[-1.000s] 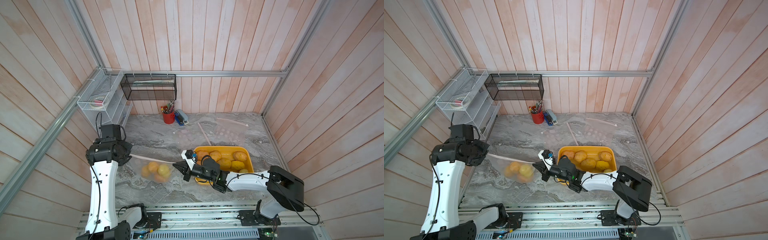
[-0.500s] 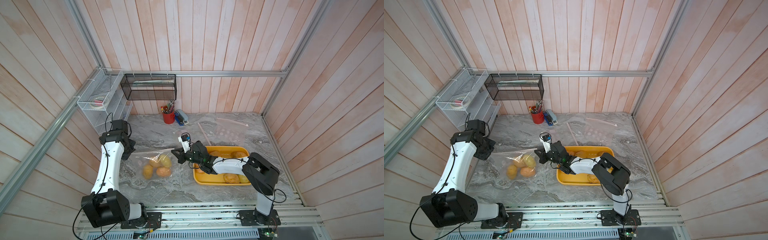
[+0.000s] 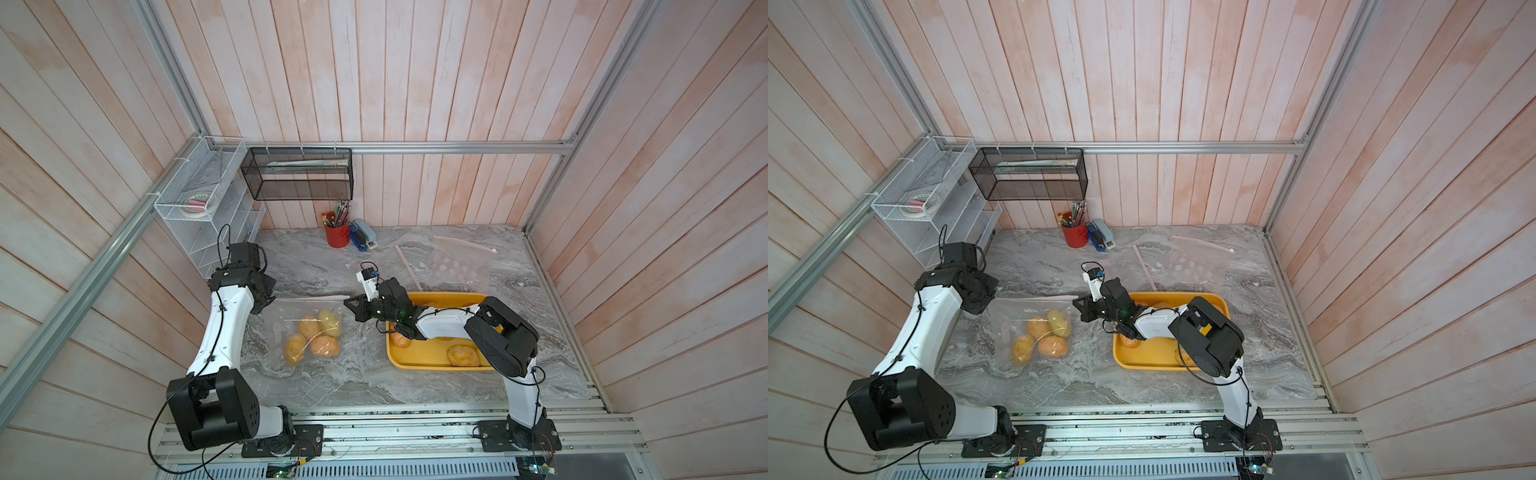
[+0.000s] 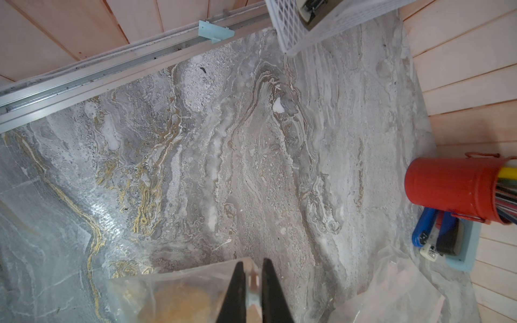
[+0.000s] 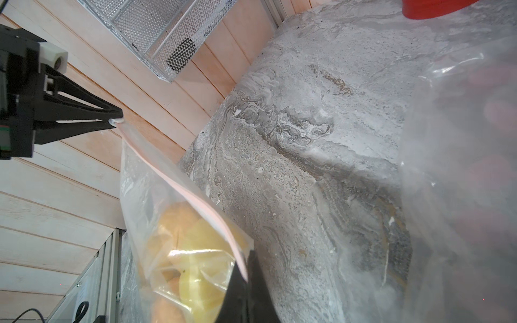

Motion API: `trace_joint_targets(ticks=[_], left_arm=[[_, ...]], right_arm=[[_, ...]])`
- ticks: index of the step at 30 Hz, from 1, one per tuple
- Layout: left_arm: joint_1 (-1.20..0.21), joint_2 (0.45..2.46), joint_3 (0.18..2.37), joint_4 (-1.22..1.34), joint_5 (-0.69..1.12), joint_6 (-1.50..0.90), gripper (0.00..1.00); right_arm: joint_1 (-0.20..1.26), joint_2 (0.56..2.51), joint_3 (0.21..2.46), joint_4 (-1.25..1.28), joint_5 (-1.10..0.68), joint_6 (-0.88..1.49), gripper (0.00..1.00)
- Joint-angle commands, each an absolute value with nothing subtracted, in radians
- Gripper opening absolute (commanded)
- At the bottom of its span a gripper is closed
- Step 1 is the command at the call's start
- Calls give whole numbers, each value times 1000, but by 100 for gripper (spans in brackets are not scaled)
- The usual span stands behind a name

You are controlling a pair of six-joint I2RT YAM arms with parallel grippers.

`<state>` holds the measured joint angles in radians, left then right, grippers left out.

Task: Put the potatoes into a zipper bag and zip it
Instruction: Place the zipper food storage bag at the center of the board.

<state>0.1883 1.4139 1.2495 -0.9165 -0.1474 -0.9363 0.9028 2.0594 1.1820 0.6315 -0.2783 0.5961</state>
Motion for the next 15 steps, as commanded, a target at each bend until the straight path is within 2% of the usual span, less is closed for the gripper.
trace_joint_targets(ticks=[1, 9, 13, 14, 15], left_arm=[[207, 1436, 1268, -928, -292, -971, 2], [219, 1399, 1230, -1036, -385, -1096, 0], [228, 1405, 1218, -997, -332, -1054, 0], [228, 1411, 1216, -985, -311, -1038, 2], [229, 1418, 1217, -979, -293, -1023, 11]], right_arm=[[921, 2097, 1202, 591, -263, 623, 0], [962, 2094, 1174, 604, -256, 664, 0], [989, 2088, 1159, 622, -255, 669, 0], [991, 2088, 1166, 612, -255, 665, 0], [991, 2086, 1177, 596, -252, 658, 0]])
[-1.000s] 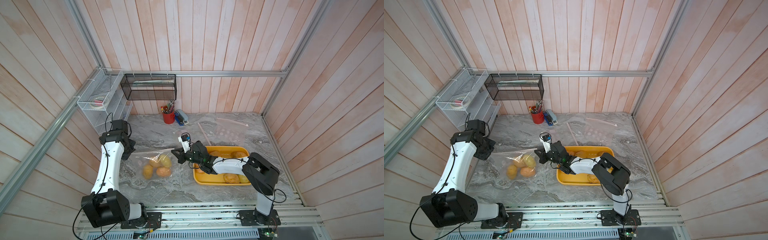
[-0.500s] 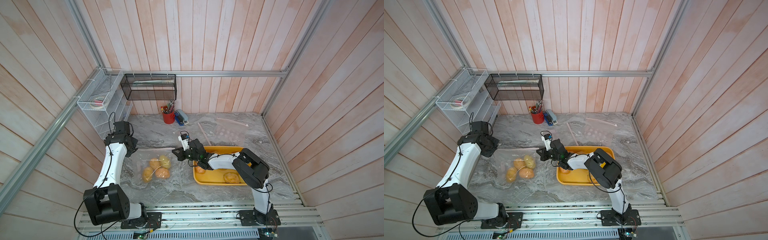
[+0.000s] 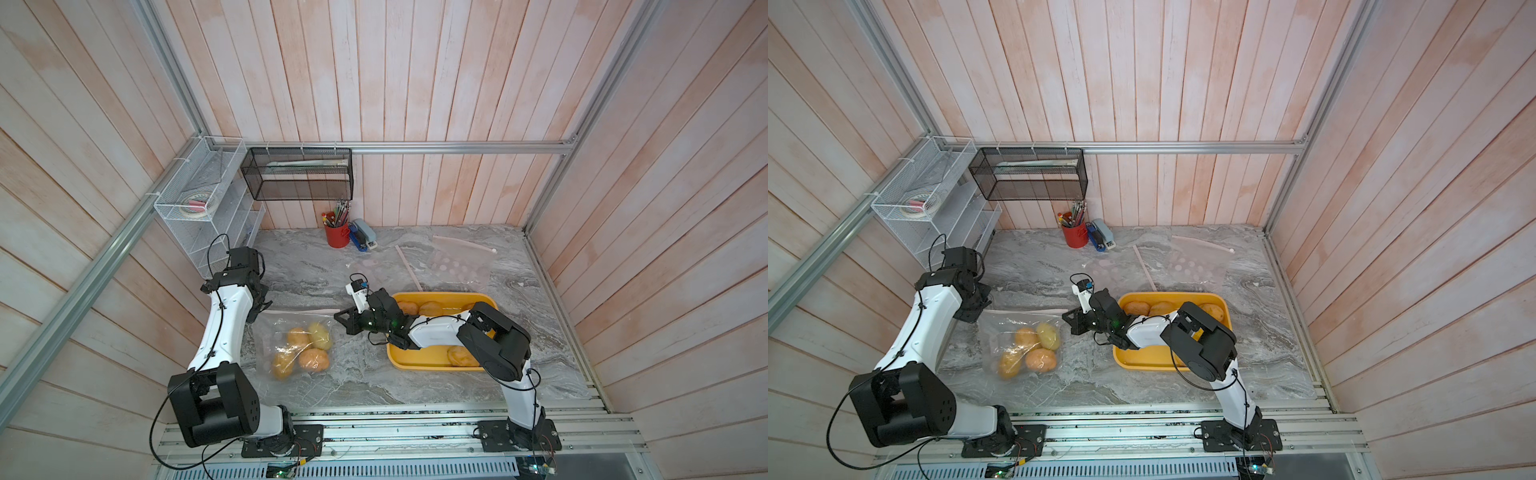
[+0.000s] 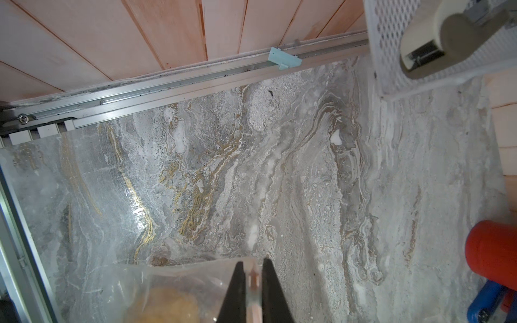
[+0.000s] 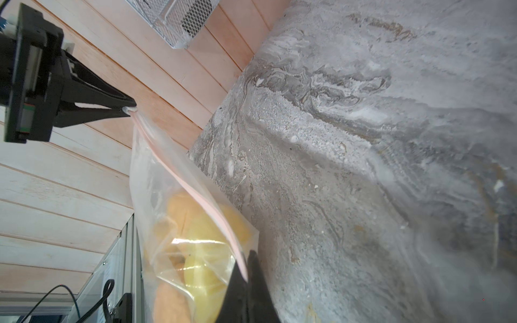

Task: Put the potatoes into a zipper bag and zip it
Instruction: Place the zipper food storage bag at the center of the board, then pick up the zipper food storage bag at the center of the board.

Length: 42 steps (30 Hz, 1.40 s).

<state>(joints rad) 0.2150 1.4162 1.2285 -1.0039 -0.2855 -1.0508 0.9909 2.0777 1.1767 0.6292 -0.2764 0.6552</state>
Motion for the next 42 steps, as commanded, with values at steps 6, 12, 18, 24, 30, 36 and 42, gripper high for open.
trace_joint_targets(ticks=[6, 12, 18, 24, 30, 36, 42], left_arm=[[229, 1345, 1188, -918, -232, -961, 58], [219, 1225, 1176, -872, -160, -923, 86], [138, 1204, 1187, -811, -30, -810, 91], [-142, 1203, 1176, -700, -60, -813, 100], [-347, 1277, 1098, -579, -39, -913, 100], [-389, 1456, 1119, -516, 51, -912, 93], [-406, 1561, 1151, -525, 26, -907, 89]], right_arm=[[982, 2026, 1181, 531, -176, 601, 25], [971, 1857, 1106, 476, -67, 521, 53], [951, 1598, 938, 456, 23, 470, 65], [906, 1309, 753, 416, 124, 447, 70], [834, 1106, 633, 384, 145, 453, 72], [771, 1046, 589, 362, 117, 461, 73], [750, 1058, 578, 370, 93, 463, 73]])
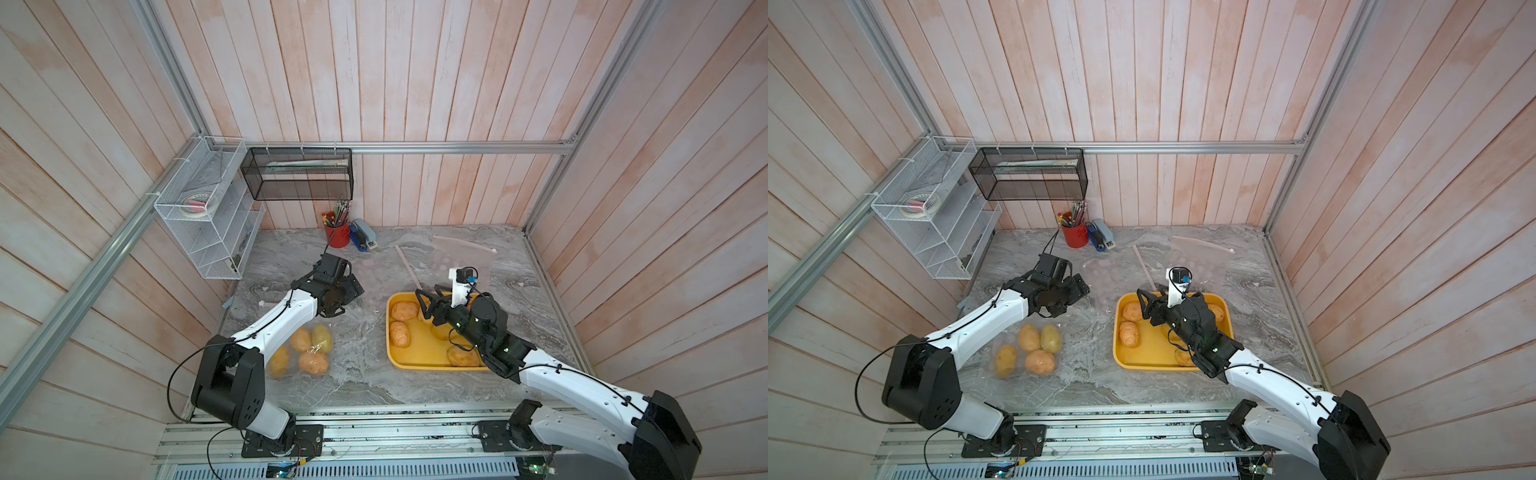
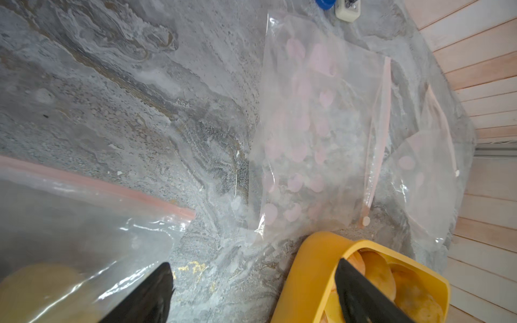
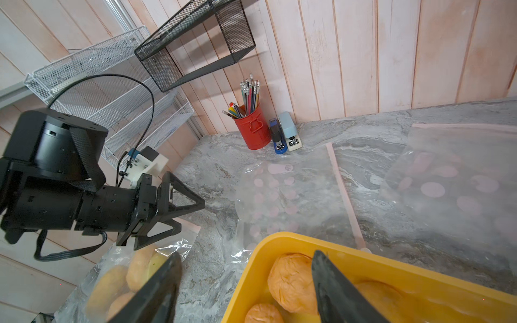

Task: Put the potatoes into a zipper bag and zip it
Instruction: Pick up the zipper food storage bag at the center of the board.

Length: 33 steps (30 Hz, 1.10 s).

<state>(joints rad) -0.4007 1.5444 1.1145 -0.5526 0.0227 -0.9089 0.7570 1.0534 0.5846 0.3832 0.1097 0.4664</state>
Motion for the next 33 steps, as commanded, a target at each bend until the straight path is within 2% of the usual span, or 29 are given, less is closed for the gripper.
trace_joint_targets(ticks=[1, 5, 15, 26, 33], left_arm=[[-409, 1584, 1155, -518, 41, -903, 87], [-439, 1691, 1209, -519, 89, -881, 81], [-463, 1880, 1295, -550, 57, -874, 77], [-462, 1946, 1336, -552, 48, -853, 58], [-456, 1972, 1338, -542, 62, -855, 55]], right_arm=[[749, 1064, 579, 370, 91, 463, 73], [744, 1082, 580, 375, 80, 466, 73], [738, 1099, 577, 387, 51, 471, 73], [736, 1099, 573, 391, 33, 474, 73], [737, 1107, 574, 396, 26, 477, 73]])
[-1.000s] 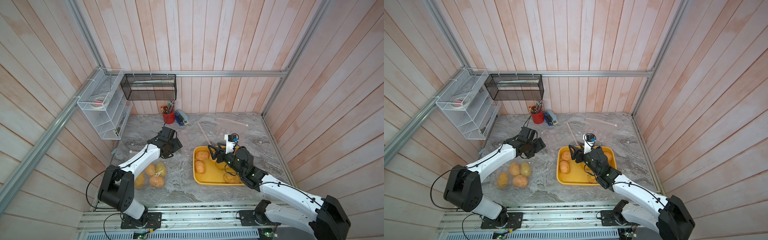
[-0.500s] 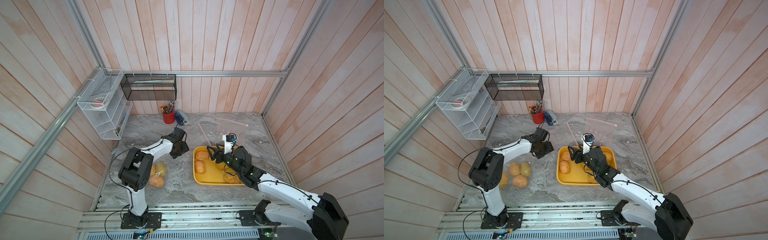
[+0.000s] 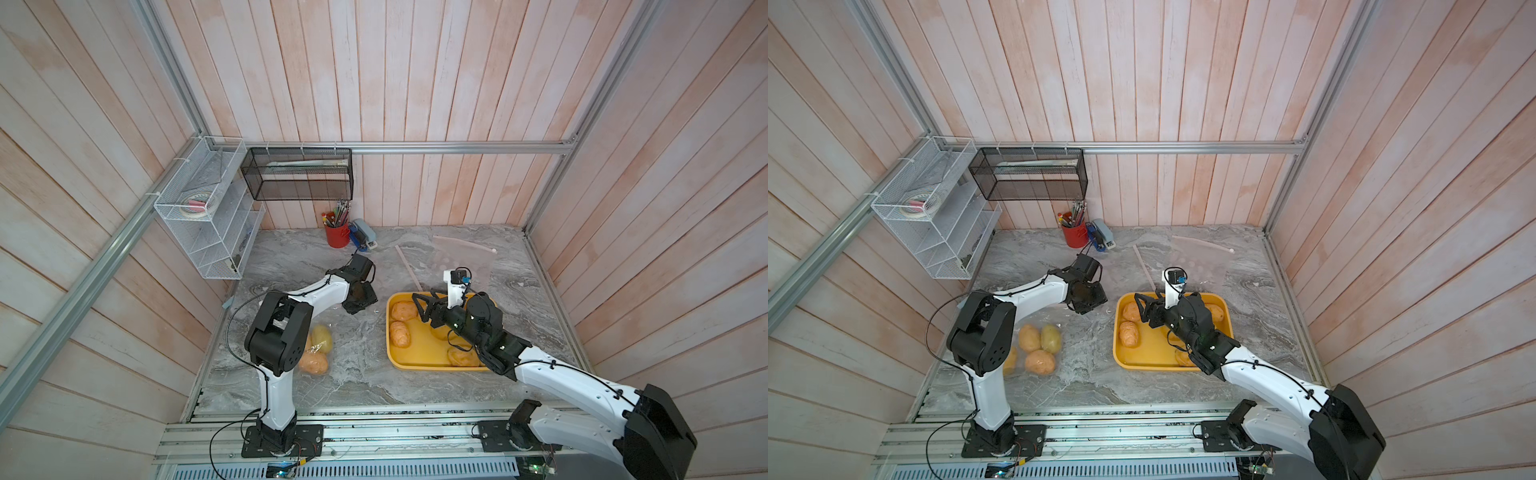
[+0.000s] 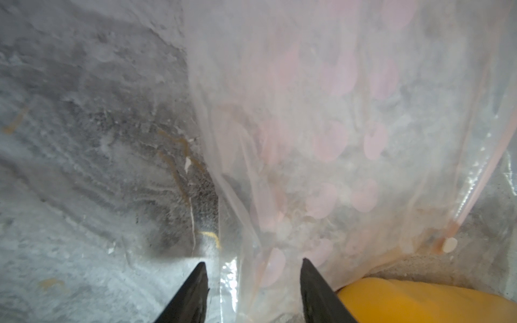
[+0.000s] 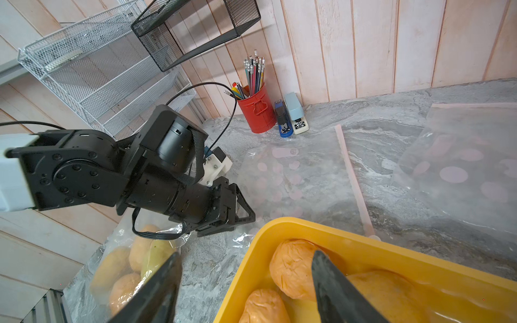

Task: Put the potatoes into a zipper bag and zip it
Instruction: Pick up the zipper food storage bag at the center of the board.

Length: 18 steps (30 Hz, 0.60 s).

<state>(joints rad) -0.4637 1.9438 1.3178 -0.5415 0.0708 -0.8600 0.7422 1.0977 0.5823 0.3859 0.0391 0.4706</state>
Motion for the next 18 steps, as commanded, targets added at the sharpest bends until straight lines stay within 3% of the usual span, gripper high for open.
trace_joint_targets(ticks=[1, 5, 11, 12, 14, 18], left_arm=[[-453, 1976, 1340, -542, 66, -854, 53], [-448, 1982, 1340, -535, 78, -851, 39], [-443, 1979, 1339, -526, 86, -844, 31], [-440, 1979, 1339, -528, 86, -845, 26], [-431, 1980, 1339, -536, 102, -848, 0], [-416, 1966, 1335, -538, 132, -844, 0]], right_arm=[[736, 1108, 574, 396, 24, 477, 73], [736, 1112, 577, 396, 19, 477, 73], [737, 1114, 585, 394, 10, 477, 73], [737, 1114, 584, 393, 8, 477, 73], [736, 1114, 587, 393, 6, 478, 73], [736, 1116, 588, 391, 4, 477, 73]])
